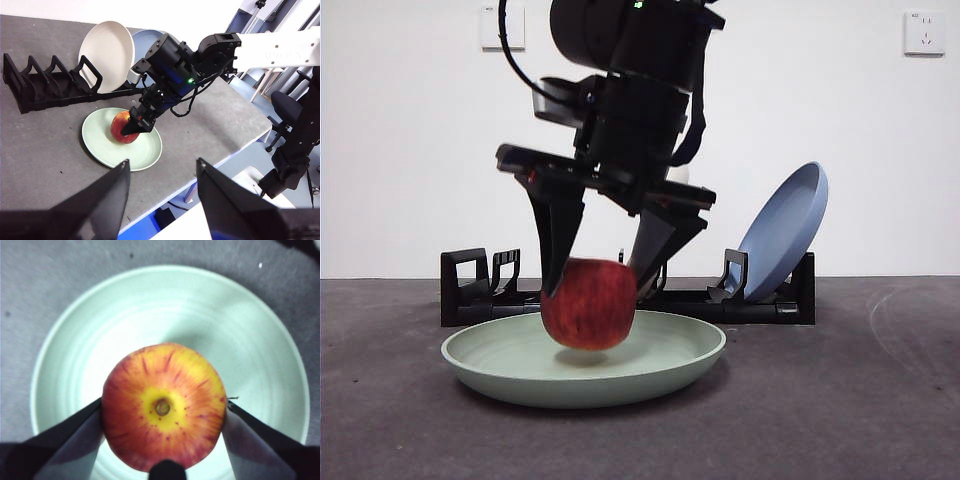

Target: Take the green plate from the plate rack,put the plate on the table,take the apple from the table,put the apple in the plate

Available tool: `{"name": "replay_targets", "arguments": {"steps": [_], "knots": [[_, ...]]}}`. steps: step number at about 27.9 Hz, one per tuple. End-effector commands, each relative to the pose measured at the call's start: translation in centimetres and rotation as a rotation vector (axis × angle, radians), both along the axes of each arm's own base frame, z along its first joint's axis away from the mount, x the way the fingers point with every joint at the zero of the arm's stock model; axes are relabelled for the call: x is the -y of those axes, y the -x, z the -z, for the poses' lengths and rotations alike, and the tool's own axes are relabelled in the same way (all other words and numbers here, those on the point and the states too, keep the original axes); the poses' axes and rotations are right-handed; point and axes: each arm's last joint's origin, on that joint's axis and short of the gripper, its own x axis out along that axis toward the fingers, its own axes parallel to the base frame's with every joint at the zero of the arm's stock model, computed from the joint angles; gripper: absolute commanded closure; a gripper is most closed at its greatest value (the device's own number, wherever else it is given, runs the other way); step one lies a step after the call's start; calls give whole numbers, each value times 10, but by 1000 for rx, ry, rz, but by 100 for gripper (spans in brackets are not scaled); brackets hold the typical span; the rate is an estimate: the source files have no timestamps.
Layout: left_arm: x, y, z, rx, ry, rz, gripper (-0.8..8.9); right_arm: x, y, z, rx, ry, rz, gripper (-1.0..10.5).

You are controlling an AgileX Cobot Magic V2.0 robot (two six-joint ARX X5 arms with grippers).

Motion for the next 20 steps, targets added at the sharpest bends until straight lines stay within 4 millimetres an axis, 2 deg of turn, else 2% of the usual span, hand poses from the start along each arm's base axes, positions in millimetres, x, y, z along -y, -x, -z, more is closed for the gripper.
{"name": "replay_targets", "arguments": {"steps": [1, 8, 13, 14, 20], "knots": [[1, 0, 1, -4, 5, -4, 593, -2, -1, 12, -24, 25, 5, 958], [1, 0, 1, -4, 5, -4, 593, -3, -3, 18, -26, 41, 9, 920], [1, 0, 1, -3, 5, -4, 593, -2, -2, 18, -36, 52, 11, 462], [1, 0, 1, -3, 5, -5, 593, -2, -2, 19, -37, 53, 11, 407], [1, 0, 1, -3, 5, -5, 593, -2, -2, 18, -42, 51, 10, 379]]}}
